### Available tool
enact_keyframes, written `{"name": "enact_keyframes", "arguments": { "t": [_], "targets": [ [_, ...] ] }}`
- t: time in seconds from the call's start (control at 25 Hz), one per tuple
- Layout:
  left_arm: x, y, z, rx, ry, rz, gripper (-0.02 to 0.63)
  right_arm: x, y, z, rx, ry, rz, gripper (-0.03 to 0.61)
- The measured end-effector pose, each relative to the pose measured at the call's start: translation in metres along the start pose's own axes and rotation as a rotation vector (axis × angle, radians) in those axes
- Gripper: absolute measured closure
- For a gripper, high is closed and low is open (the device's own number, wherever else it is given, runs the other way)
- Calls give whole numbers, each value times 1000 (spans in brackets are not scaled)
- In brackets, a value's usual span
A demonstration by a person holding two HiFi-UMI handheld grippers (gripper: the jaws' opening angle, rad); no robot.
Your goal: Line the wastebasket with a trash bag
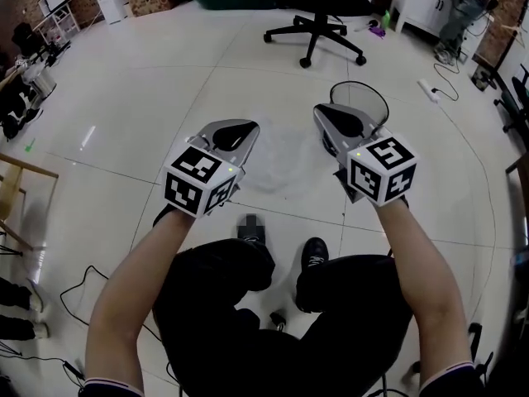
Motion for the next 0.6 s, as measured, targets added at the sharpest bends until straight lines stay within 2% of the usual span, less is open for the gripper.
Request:
{"name": "enact_keyframes", "arguments": {
  "t": [0.28,0.48,0.6],
  "targets": [
    [-22,-27,-35,-30,22,4,601,-4,-39,43,-42,47,-62,577],
    [-72,-62,-45,-8,51,-61,601,-35,-63,71,-32,78,-113,577],
    [-106,-79,-46,-6,91,-102,601,-65,-73,87,-33,56,-143,577]
  ]
}}
Point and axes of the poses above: the fingertips, and each gripper's own axes: y backward along the fingers, z to its right, x out of its top, the point moved 3 cm from there along y, backward along the fingers, and after that the axes turned 6 degrees about -y, right-handed, at the moved point
